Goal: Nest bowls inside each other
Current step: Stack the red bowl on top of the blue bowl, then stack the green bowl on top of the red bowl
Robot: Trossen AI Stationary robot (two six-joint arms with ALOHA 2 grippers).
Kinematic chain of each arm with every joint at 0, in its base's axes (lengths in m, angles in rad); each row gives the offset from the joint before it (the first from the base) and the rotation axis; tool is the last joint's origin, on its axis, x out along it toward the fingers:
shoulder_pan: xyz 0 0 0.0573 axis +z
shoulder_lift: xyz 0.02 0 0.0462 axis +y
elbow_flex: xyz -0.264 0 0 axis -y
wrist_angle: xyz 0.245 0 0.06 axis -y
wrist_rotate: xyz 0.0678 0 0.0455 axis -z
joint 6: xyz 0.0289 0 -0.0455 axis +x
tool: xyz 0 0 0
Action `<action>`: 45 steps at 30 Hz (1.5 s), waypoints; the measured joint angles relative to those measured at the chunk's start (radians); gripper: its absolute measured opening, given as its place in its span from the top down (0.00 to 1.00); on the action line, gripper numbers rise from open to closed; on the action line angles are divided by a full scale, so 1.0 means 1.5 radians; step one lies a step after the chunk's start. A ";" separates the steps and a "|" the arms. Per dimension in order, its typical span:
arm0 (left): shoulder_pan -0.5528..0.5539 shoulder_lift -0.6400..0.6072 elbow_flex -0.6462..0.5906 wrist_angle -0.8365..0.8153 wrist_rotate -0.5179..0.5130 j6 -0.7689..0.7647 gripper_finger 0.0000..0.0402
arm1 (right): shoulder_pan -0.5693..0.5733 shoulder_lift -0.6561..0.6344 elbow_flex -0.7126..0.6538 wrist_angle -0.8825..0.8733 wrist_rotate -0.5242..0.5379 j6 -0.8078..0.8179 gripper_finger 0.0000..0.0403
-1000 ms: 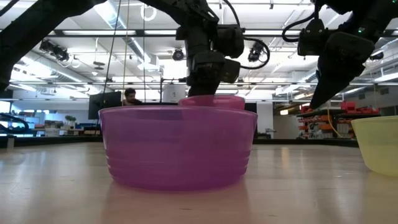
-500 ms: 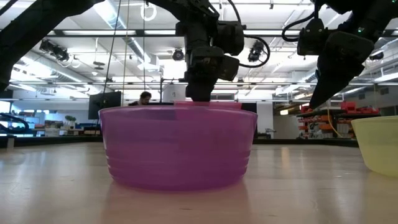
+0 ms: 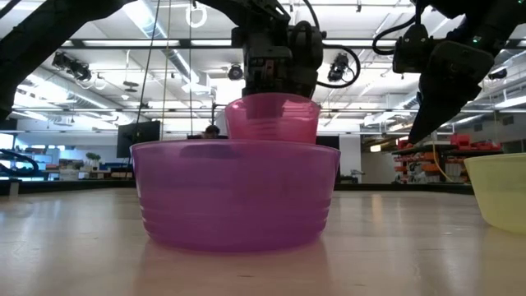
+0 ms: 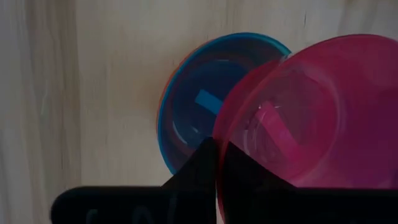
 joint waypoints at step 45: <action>-0.048 -0.012 0.001 -0.084 -0.044 -0.035 0.90 | 0.000 0.000 0.000 0.000 -0.034 0.007 0.79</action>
